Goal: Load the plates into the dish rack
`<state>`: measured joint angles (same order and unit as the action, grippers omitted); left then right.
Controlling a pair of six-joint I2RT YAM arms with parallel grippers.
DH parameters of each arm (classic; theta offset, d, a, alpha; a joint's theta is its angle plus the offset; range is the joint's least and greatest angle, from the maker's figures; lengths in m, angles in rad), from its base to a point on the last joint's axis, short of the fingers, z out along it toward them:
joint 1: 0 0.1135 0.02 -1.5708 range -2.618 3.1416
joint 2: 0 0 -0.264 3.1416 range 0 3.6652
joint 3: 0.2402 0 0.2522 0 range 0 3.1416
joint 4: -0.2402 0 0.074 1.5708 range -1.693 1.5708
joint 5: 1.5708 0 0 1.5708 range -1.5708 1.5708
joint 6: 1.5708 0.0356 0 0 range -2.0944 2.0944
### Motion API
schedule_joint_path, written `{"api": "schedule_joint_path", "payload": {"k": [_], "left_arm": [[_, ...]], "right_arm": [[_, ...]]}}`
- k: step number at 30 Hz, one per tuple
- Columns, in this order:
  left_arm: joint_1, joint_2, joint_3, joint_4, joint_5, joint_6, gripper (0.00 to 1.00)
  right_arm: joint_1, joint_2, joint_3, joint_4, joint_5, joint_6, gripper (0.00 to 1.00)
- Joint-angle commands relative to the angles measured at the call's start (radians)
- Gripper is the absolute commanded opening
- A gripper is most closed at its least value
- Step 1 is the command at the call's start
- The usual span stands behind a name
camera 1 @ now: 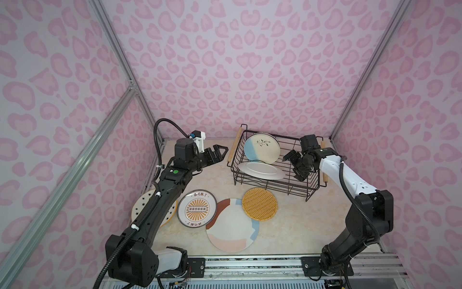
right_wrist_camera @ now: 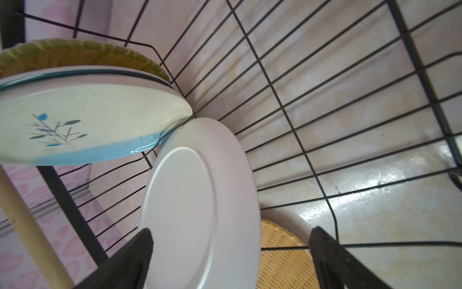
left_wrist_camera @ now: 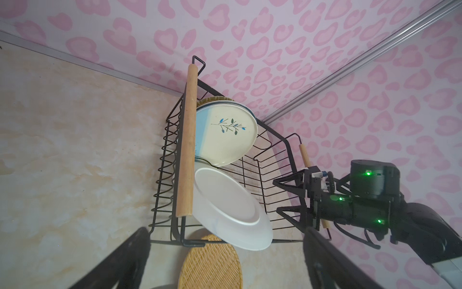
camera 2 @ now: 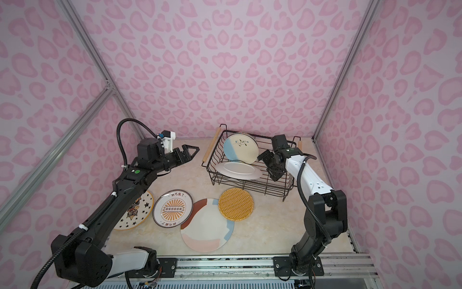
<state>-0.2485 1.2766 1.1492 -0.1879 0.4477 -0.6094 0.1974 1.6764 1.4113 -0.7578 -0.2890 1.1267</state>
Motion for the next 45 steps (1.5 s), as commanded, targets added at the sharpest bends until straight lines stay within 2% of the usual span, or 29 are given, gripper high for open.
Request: {"api": "schedule_joint_path", "payload": {"k": [1,7,17,27,45], "left_arm": [[0.003,-0.041,-0.017,-0.038,-0.015,0.061,0.97],[0.027,-0.087,-0.070,-0.057,-0.044,0.086,0.97],[0.048,-0.067,-0.101,-0.067,-0.046,0.105,0.97],[0.058,-0.069,-0.098,-0.108,-0.040,0.140,0.97],[0.063,-0.045,-0.146,-0.076,-0.002,0.166,0.97]], "right_arm": [[0.009,0.020,0.003,0.003,0.003,0.019,0.97],[0.030,0.051,-0.048,0.107,-0.055,0.067,0.97],[0.049,0.056,-0.106,0.262,-0.146,0.116,0.96],[0.067,-0.031,-0.130,0.396,-0.140,0.131,0.95],[0.104,0.012,-0.008,0.502,-0.070,0.120,0.90]]}}
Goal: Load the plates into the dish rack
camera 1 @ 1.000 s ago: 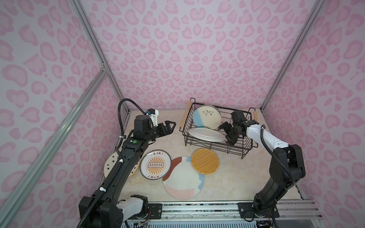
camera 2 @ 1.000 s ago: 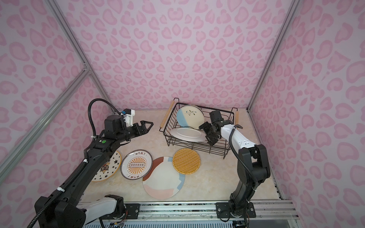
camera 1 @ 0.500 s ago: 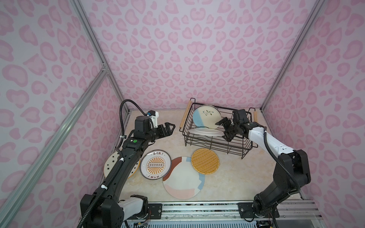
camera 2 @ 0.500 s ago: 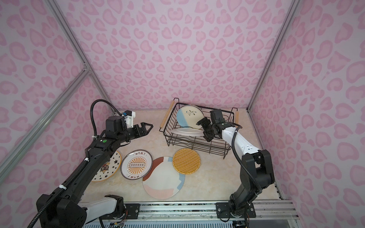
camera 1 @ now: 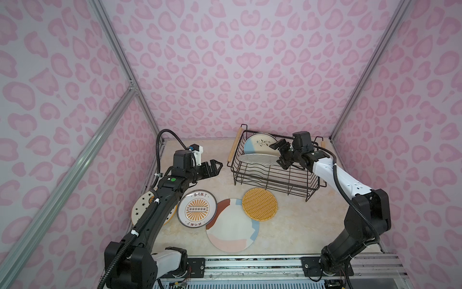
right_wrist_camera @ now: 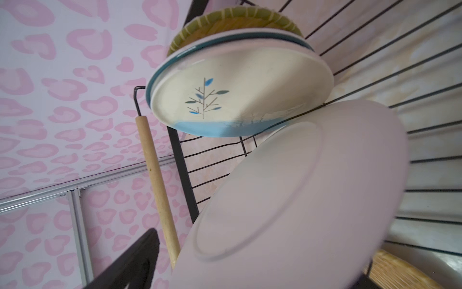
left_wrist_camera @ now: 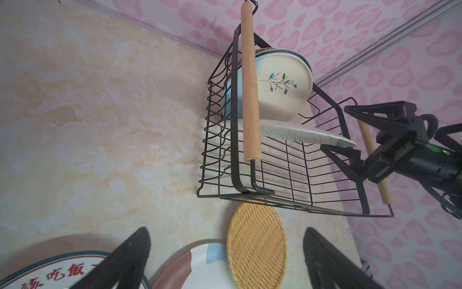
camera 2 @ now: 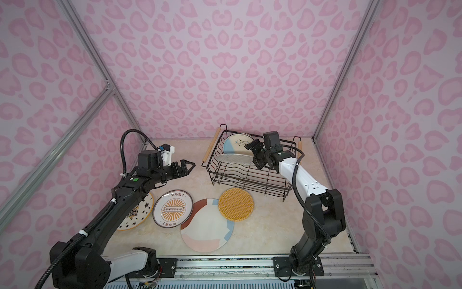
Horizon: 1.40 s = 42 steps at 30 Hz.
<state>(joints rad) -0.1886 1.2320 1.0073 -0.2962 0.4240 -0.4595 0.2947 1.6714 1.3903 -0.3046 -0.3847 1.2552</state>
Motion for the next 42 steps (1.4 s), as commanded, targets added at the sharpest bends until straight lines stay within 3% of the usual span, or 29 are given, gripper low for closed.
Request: {"api": "schedule_joint_path", "payload": {"k": [1,17,29,42], "left_arm": [[0.006,-0.003,-0.005,0.034,0.021,0.016,0.97],[0.011,0.006,-0.019,0.045,0.042,0.019,0.97],[0.022,0.015,-0.022,0.049,0.054,0.016,0.97],[0.026,0.002,-0.027,0.052,0.055,0.016,0.97]], "right_arm": [[0.012,0.019,0.016,0.063,0.027,-0.010,0.90],[0.064,0.068,0.055,0.281,0.129,0.035,0.92],[0.116,0.066,0.057,0.399,0.209,-0.018,0.95],[0.075,-0.033,0.121,0.225,0.171,-0.357,0.94]]}}
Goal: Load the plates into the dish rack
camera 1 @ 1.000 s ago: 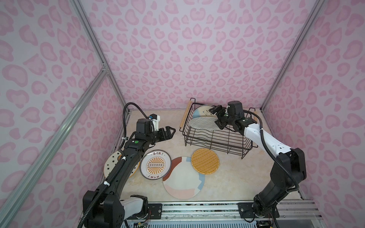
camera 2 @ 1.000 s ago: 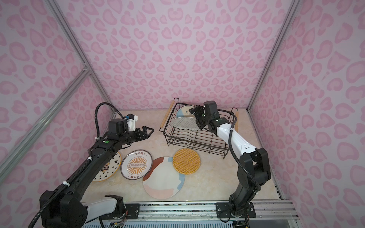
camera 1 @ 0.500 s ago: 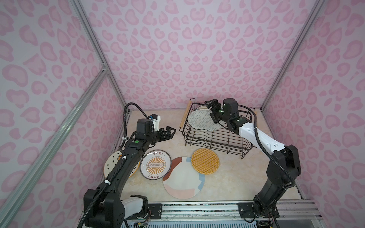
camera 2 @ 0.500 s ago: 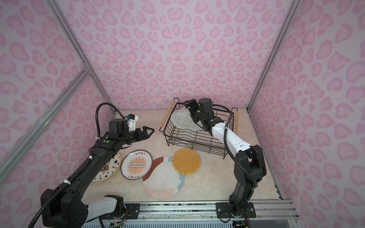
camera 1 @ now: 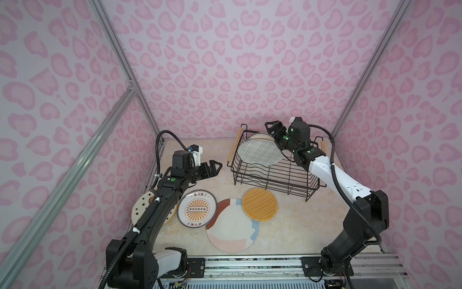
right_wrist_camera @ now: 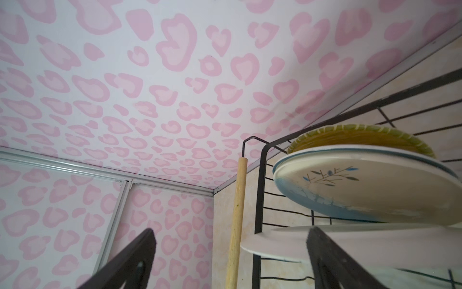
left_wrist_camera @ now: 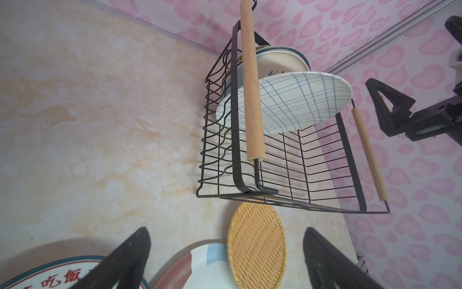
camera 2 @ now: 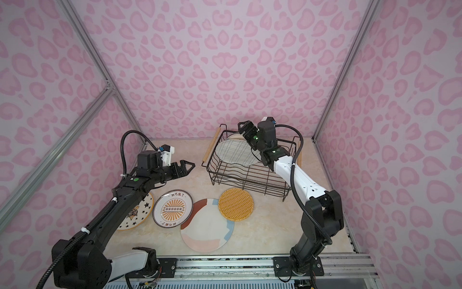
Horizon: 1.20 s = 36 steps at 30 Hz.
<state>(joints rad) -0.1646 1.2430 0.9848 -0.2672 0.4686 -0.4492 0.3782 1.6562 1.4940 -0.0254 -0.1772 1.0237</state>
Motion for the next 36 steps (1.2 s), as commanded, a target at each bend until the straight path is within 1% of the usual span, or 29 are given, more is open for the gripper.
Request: {"api": "schedule_joint_path", "payload": {"k": [1,4,8,10,13,15,16,19,21,23,24,26,28,31,34,36], "left_arm": [[0.002,-0.010,-0.005,0.023,0.010,0.006,0.97],[0.004,-0.011,-0.005,0.023,0.012,0.004,0.97],[0.004,-0.014,-0.007,0.024,0.013,0.007,0.97],[0.004,-0.016,-0.009,0.029,0.015,0.006,0.97],[0.004,-0.020,-0.015,0.058,0.054,-0.001,0.97],[-0.007,-0.025,-0.018,0.078,0.071,-0.014,0.97],[-0.029,-0.024,-0.011,0.071,0.055,-0.006,0.97],[-0.148,0.001,0.066,0.016,-0.039,0.000,0.97],[-0.245,0.022,0.118,0.005,-0.121,-0.003,0.97],[-0.316,0.046,0.175,0.003,-0.206,-0.007,0.97],[-0.345,0.061,0.194,0.024,-0.224,-0.024,0.97],[-0.374,0.115,0.230,0.062,-0.224,-0.070,0.97],[-0.389,0.189,0.293,0.053,-0.239,-0.116,0.97],[-0.391,0.239,0.306,0.121,-0.247,-0.196,0.97],[-0.385,0.250,0.324,0.112,-0.257,-0.206,0.97],[-0.372,0.237,0.327,0.086,-0.251,-0.196,0.97]], "right_arm": [[-0.016,-0.027,0.019,-0.077,-0.044,-0.155,0.94],[-0.044,-0.066,0.000,-0.135,-0.048,-0.268,0.93],[-0.102,-0.120,-0.109,-0.178,-0.032,-0.448,0.90],[-0.122,-0.129,-0.121,-0.223,-0.016,-0.502,0.89],[-0.125,-0.118,-0.112,-0.301,0.006,-0.576,0.94],[-0.125,-0.128,-0.155,-0.260,-0.022,-0.601,0.96],[-0.128,-0.134,-0.175,-0.244,-0.034,-0.609,0.96],[-0.127,-0.148,-0.221,-0.211,-0.062,-0.632,0.96],[-0.133,-0.149,-0.234,-0.204,-0.070,-0.640,0.96],[-0.142,-0.145,-0.235,-0.201,-0.079,-0.647,0.96],[-0.146,-0.143,-0.237,-0.196,-0.088,-0.658,0.96],[-0.146,-0.144,-0.239,-0.188,-0.114,-0.704,0.96],[-0.143,-0.141,-0.227,-0.208,-0.135,-0.766,0.95],[-0.123,-0.132,-0.197,-0.231,-0.150,-0.889,0.92],[-0.093,-0.092,-0.120,-0.265,-0.226,-1.030,0.84],[-0.060,-0.062,-0.064,-0.309,-0.256,-1.119,0.82]]}}
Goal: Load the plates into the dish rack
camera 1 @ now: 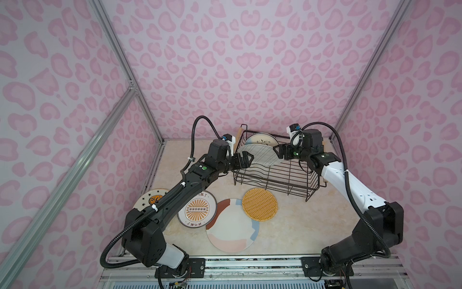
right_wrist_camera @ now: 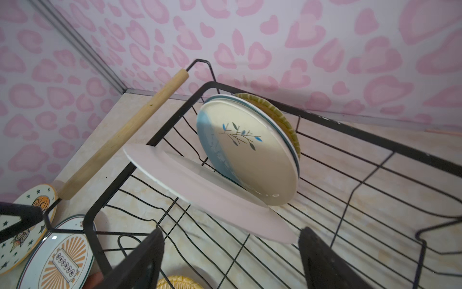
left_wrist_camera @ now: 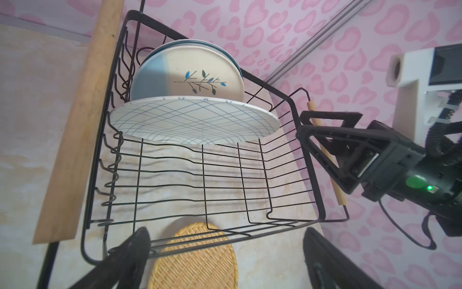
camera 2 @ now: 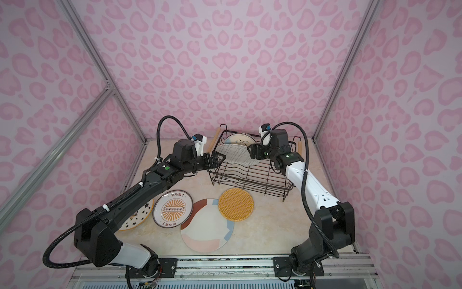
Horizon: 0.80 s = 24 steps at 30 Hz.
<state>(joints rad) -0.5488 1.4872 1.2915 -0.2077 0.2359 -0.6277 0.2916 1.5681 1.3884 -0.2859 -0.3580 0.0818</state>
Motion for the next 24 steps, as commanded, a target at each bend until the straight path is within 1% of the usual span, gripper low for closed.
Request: {"api": "schedule_joint_path", "payload": {"k": [1,3,5,6,7,9,13,15,16,18,20,22,24], "left_arm": [[0.024,-0.023,0.017,0.006,-0.014,-0.008,0.97],[0.058,-0.072,-0.014,-0.015,0.002,0.002,0.97],[0.098,-0.140,-0.070,-0.023,0.003,0.004,0.97],[0.118,-0.176,-0.103,-0.028,-0.001,0.011,0.97],[0.135,-0.217,-0.131,-0.040,-0.006,0.023,0.97],[0.161,-0.280,-0.180,-0.062,-0.020,0.053,0.97],[0.200,-0.369,-0.248,-0.112,-0.023,0.119,0.97],[0.222,-0.396,-0.270,-0.139,-0.018,0.155,0.97],[0.232,-0.407,-0.279,-0.146,-0.011,0.167,0.97],[0.251,-0.431,-0.300,-0.148,0.002,0.196,0.97],[0.263,-0.460,-0.326,-0.133,0.020,0.236,0.97],[0.264,-0.491,-0.366,-0.098,0.044,0.289,0.97],[0.265,-0.517,-0.418,-0.050,0.062,0.318,0.97]], "right_arm": [[0.040,0.038,0.065,-0.064,-0.092,-0.213,0.82],[0.059,0.037,0.071,-0.074,-0.106,-0.288,0.80],[0.073,0.016,0.047,-0.062,-0.107,-0.365,0.82],[0.079,0.001,0.028,-0.043,-0.085,-0.389,0.83],[0.079,-0.020,0.008,-0.019,-0.065,-0.411,0.86],[0.080,-0.058,-0.036,0.028,-0.038,-0.443,0.97],[0.080,-0.108,-0.121,0.125,0.011,-0.544,0.98],[0.074,-0.103,-0.127,0.140,0.012,-0.606,0.98],[0.067,-0.092,-0.107,0.115,-0.010,-0.635,0.96],[0.053,-0.037,-0.008,-0.021,-0.062,-0.694,0.91],[0.041,0.014,0.079,-0.113,-0.058,-0.731,0.84],[0.033,0.039,0.133,-0.149,-0.058,-0.762,0.81],[0.032,0.053,0.162,-0.193,-0.098,-0.805,0.78]]}}
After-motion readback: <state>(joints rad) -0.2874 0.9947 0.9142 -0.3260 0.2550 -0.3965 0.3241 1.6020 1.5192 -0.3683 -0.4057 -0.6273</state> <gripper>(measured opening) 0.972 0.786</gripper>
